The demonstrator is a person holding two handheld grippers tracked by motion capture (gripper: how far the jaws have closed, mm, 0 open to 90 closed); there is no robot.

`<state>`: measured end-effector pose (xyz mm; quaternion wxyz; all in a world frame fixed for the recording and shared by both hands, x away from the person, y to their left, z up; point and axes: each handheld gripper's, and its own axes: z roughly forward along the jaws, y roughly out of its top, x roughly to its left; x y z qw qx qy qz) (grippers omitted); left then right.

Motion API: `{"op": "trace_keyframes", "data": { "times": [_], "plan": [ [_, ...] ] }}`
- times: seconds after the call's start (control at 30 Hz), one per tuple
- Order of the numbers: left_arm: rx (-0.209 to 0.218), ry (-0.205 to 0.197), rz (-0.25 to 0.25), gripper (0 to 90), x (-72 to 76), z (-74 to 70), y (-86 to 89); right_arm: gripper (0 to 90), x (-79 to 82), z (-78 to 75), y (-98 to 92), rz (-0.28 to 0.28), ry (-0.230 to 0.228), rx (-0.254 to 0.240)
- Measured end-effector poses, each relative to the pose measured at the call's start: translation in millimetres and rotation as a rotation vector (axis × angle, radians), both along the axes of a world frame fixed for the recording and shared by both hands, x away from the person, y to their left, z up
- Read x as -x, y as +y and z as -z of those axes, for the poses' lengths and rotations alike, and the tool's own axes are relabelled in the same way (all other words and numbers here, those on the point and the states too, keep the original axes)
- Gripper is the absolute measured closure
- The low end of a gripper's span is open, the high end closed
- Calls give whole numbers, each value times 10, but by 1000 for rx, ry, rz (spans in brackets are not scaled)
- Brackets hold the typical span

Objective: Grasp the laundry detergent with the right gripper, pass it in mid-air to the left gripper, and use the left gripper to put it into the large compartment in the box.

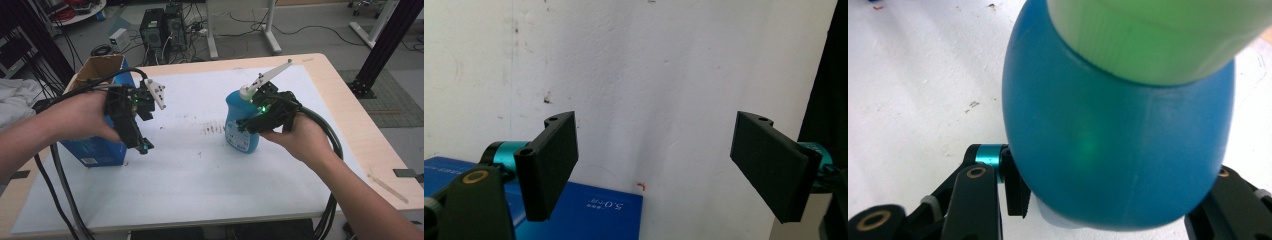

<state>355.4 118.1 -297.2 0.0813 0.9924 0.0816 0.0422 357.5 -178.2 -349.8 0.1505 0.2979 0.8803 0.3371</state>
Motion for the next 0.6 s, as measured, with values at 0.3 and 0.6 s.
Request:
{"op": "trace_keyframes", "data": {
  "times": [0.3, 0.6],
  "plan": [
    [1, 0, -1, 193, -4, -11, 12, 478, -46, -2, -69, -48, 14, -16],
    [4, -2, 1, 193, -17, -20, 5, 480, -79, -114, -138, -120, 9, -51]
  ]
}}
